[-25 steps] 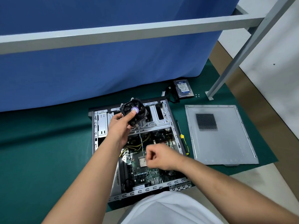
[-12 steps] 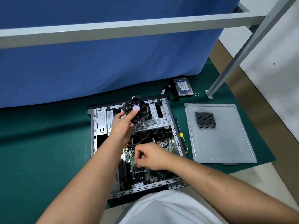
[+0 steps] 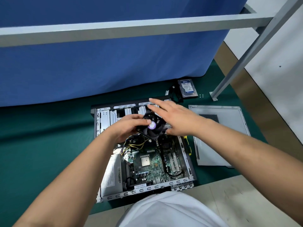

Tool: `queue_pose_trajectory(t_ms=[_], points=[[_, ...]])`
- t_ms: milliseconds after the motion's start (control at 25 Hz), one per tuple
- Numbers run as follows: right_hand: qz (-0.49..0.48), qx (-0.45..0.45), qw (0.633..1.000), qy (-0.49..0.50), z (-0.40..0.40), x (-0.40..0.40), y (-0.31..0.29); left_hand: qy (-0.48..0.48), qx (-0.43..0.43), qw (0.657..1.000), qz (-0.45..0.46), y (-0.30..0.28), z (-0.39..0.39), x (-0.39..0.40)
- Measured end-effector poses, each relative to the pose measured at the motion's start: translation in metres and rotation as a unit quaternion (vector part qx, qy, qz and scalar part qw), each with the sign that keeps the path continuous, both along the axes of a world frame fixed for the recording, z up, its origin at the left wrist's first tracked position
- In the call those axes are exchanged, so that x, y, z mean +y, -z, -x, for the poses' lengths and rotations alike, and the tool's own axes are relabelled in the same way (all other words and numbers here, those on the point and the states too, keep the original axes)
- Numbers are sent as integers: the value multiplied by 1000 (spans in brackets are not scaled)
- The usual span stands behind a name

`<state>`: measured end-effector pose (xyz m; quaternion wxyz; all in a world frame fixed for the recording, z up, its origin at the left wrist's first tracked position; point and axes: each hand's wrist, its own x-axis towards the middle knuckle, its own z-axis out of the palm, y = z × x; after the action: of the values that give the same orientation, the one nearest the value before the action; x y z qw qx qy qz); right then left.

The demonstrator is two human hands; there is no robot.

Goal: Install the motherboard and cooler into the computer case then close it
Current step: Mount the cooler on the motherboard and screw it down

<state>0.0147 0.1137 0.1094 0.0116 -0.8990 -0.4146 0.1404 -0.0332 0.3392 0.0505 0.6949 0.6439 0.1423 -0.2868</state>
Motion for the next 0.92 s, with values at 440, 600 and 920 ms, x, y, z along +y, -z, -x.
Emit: queue_pose_trajectory(t_ms=[440,600,920], points=[[-1,93,995,34,24,-3,48,50,17,998,-46,22,36,21],[-19,125,990,70,42,-1,63,17,50,998,-27,28,54,14],[37,85,994,56,89,25,88,-4,46,995,-85,35,70,2]])
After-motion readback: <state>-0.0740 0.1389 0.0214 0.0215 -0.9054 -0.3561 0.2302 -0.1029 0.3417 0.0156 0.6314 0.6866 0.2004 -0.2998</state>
